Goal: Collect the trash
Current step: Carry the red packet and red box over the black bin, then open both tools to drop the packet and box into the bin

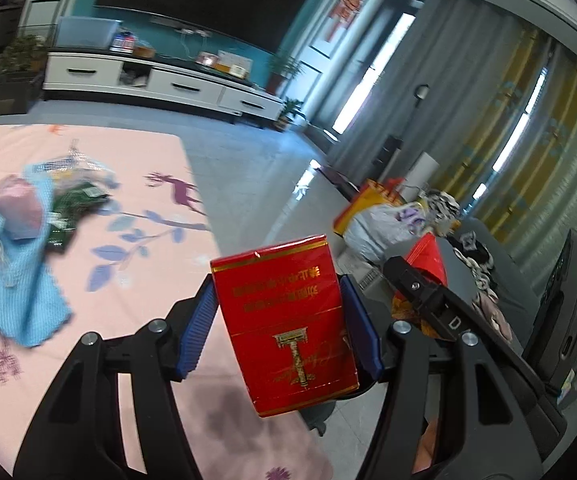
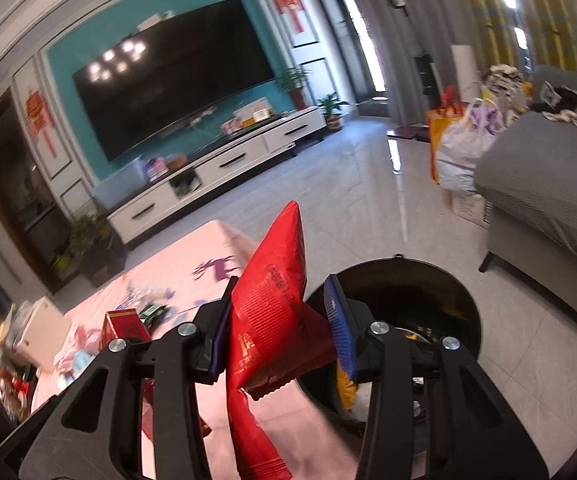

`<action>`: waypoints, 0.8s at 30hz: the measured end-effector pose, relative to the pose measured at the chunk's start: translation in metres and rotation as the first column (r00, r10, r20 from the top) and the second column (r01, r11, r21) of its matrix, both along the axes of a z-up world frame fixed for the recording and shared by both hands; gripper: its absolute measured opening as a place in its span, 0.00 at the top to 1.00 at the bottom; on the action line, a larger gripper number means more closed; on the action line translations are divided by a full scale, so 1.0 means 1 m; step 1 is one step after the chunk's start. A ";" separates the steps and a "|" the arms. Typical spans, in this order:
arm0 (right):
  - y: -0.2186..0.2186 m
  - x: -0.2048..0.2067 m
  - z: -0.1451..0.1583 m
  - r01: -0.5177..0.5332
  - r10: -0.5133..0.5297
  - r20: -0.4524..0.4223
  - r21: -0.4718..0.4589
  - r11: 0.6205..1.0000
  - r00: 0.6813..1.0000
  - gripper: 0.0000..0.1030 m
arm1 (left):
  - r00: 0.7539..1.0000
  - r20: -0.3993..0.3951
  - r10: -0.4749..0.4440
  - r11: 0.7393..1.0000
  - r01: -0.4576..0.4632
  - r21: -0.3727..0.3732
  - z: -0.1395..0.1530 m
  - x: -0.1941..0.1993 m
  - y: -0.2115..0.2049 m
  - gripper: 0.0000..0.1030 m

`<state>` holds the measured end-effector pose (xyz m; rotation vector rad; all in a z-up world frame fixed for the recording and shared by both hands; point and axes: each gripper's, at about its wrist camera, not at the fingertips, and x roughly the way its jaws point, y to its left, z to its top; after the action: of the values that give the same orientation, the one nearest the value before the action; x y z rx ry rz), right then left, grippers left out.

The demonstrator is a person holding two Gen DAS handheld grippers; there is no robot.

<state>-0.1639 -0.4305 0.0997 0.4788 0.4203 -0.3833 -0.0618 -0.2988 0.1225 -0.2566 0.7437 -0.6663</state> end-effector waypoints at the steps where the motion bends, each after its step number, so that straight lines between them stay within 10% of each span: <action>1: -0.008 -0.001 -0.004 0.019 -0.019 -0.005 0.018 1.000 1.000 0.58 | 1.000 -0.002 -0.014 1.000 0.014 0.008 -0.003 0.002 -0.008 0.39; 24: -0.094 -0.016 -0.090 0.279 -0.231 -0.176 0.345 0.896 0.957 0.57 | 0.958 -0.230 -0.174 0.968 0.209 0.139 -0.107 0.053 -0.136 0.39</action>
<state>-0.1797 -0.5243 0.0100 0.8834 0.5622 -0.5982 -0.0091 -0.4353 0.0156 -0.1077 1.0362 -0.7647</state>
